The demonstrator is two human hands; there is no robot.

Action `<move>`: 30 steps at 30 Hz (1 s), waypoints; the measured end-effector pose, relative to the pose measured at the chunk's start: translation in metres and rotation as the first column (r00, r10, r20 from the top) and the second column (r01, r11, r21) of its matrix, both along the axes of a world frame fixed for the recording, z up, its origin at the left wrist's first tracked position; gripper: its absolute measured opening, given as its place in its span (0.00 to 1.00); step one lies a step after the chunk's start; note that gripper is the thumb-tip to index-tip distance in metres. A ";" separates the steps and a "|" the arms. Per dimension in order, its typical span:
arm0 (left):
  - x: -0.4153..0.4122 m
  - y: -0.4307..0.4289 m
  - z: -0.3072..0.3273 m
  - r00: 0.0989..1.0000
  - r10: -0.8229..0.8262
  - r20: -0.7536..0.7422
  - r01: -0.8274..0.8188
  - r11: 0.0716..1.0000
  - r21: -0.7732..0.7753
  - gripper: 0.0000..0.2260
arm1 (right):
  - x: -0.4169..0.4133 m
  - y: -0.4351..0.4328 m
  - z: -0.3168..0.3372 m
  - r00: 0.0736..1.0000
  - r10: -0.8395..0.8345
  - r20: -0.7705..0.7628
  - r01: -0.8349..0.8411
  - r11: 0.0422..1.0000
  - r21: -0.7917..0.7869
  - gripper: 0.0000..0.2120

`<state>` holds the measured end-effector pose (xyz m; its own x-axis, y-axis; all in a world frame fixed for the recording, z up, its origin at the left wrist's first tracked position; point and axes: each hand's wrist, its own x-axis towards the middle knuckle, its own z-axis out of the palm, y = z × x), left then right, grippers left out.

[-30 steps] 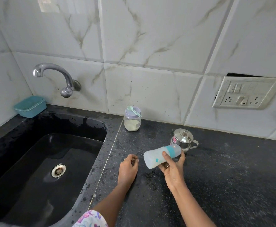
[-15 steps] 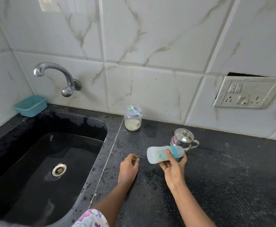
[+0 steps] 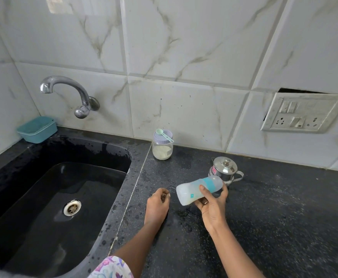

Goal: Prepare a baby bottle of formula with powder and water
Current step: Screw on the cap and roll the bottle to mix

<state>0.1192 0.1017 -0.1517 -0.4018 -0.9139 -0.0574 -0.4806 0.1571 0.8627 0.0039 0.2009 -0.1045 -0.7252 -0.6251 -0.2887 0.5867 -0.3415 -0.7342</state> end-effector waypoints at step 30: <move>0.000 -0.001 -0.003 1.000 -0.001 0.005 0.001 1.000 0.007 0.06 | 0.002 0.000 -0.001 1.000 0.006 -0.006 -0.006 1.000 -0.001 0.33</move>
<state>0.1188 0.1005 -0.1546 -0.4026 -0.9130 -0.0656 -0.4846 0.1518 0.8614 0.0055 0.2006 -0.1060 -0.7229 -0.6299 -0.2840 0.5848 -0.3388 -0.7371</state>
